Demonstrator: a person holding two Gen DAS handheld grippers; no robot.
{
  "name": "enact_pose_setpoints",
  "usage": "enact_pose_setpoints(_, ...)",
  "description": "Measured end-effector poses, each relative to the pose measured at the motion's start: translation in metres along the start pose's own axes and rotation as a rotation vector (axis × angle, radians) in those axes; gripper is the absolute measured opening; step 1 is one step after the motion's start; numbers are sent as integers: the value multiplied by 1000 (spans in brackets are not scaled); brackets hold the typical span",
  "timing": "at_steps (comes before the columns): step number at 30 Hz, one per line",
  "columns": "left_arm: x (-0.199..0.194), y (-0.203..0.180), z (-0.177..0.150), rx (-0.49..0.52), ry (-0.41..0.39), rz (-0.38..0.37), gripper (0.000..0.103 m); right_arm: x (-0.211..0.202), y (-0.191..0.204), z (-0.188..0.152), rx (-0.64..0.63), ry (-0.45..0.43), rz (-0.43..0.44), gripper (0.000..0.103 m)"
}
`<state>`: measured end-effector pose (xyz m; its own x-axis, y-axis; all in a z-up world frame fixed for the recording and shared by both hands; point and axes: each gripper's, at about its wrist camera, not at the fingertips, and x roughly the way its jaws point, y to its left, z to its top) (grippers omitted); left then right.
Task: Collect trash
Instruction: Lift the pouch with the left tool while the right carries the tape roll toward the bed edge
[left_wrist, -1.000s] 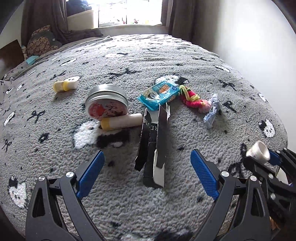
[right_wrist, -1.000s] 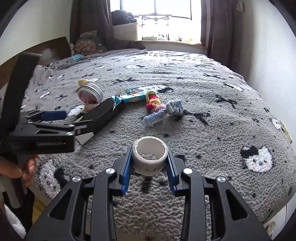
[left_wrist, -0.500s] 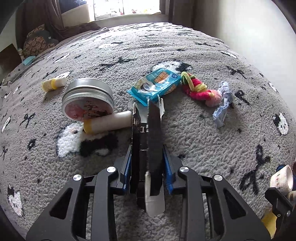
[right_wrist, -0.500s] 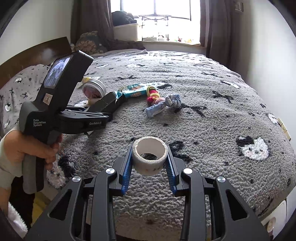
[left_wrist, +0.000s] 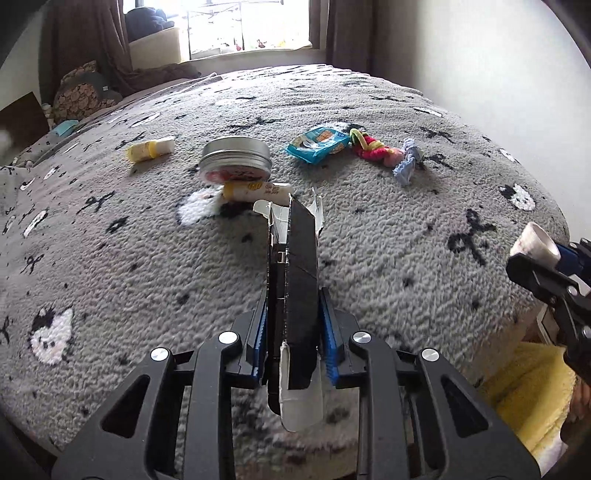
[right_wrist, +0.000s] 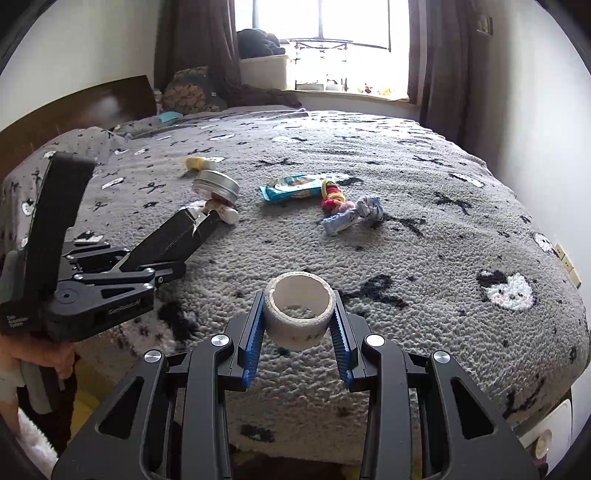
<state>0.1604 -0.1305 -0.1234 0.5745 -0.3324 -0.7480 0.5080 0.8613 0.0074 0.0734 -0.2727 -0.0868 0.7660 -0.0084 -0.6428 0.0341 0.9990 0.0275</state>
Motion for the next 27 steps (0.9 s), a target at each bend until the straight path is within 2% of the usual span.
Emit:
enact_pose_setpoints(8, -60, 13, -41, -22, -94, -6, 23, -22, 29, -4, -38, -40, 47, 34)
enact_pose_setpoints(15, -94, 10, -78, -7, -119, -33, 23, -44, 47, -20, -52, -64, 95, 34)
enact_pose_setpoints(20, -101, 4, -107, -5, -99, -47, 23, -49, 53, -40, -42, -44, 116, 34)
enact_pose_setpoints(27, -95, -2, -147, -18, -22, -72, 23, -43, 57, -78, -22, 44, 138, 34)
